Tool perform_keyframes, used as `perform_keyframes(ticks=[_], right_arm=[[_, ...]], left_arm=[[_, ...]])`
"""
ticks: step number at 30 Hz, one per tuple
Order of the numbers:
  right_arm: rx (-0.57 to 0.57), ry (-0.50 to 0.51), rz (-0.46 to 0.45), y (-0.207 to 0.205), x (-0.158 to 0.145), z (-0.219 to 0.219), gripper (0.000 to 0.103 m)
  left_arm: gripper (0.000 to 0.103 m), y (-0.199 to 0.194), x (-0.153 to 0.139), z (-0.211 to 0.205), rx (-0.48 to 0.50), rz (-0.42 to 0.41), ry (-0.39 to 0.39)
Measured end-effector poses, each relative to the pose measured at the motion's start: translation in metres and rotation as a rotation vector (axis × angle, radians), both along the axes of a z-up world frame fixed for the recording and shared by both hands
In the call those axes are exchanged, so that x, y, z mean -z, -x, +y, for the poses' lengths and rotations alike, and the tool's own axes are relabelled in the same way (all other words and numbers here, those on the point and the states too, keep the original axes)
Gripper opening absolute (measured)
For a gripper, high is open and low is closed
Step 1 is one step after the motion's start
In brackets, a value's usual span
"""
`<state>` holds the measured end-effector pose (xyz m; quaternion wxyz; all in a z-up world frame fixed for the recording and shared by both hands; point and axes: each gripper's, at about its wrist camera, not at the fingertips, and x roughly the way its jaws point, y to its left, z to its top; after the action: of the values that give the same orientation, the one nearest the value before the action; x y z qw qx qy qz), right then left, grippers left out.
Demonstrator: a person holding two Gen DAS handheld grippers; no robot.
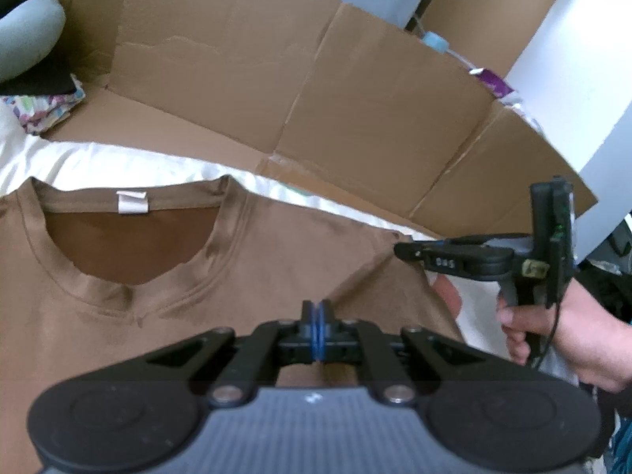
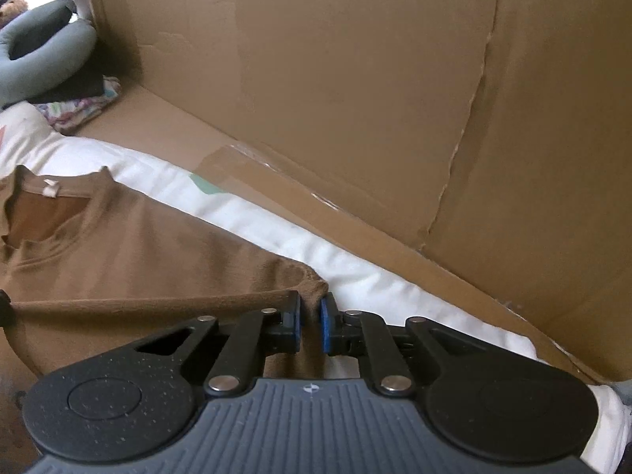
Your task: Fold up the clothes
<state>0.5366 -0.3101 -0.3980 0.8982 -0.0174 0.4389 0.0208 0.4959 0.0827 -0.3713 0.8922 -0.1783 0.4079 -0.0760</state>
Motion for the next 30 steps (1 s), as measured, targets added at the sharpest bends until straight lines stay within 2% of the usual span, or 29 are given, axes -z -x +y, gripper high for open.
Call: perform_keyframes(ticks=[1,5,6,13,17,22,26,30], right_arm=[[0.006,-0.006,0.002,-0.001,0.001,-0.002,0.011],[0.037,-0.036,0.003,-0.002,0.004,-0.016,0.037],[0.042,-0.039,0.005,-0.002,0.004,-0.018,0.038],[0.089,-0.096,-0.023,0.008,-0.014,-0.024,0.036],[0.077,-0.110,-0.017,0.014,-0.016,-0.020,0.027],[0.060,-0.067,0.025,0.012,0.003,-0.012,0.026],[0.053,-0.007,0.002,0.006,0.004,-0.008,0.026],[0.083,-0.019,-0.003,0.005,0.003,-0.010,0.027]], left_arm=[[0.001,-0.002,0.004,0.001,-0.004,0.007,-0.002],[0.001,-0.009,0.018,0.008,-0.022,0.032,-0.005],[0.001,-0.010,0.020,0.008,-0.026,0.036,-0.003],[0.001,-0.010,0.027,0.009,-0.048,0.047,0.009],[0.001,-0.009,0.026,0.011,-0.054,0.045,0.013],[0.001,-0.010,0.025,0.008,-0.052,0.046,-0.008],[0.001,-0.011,0.029,0.006,-0.059,0.055,-0.013],[0.002,-0.012,0.032,0.006,-0.079,0.066,0.003]])
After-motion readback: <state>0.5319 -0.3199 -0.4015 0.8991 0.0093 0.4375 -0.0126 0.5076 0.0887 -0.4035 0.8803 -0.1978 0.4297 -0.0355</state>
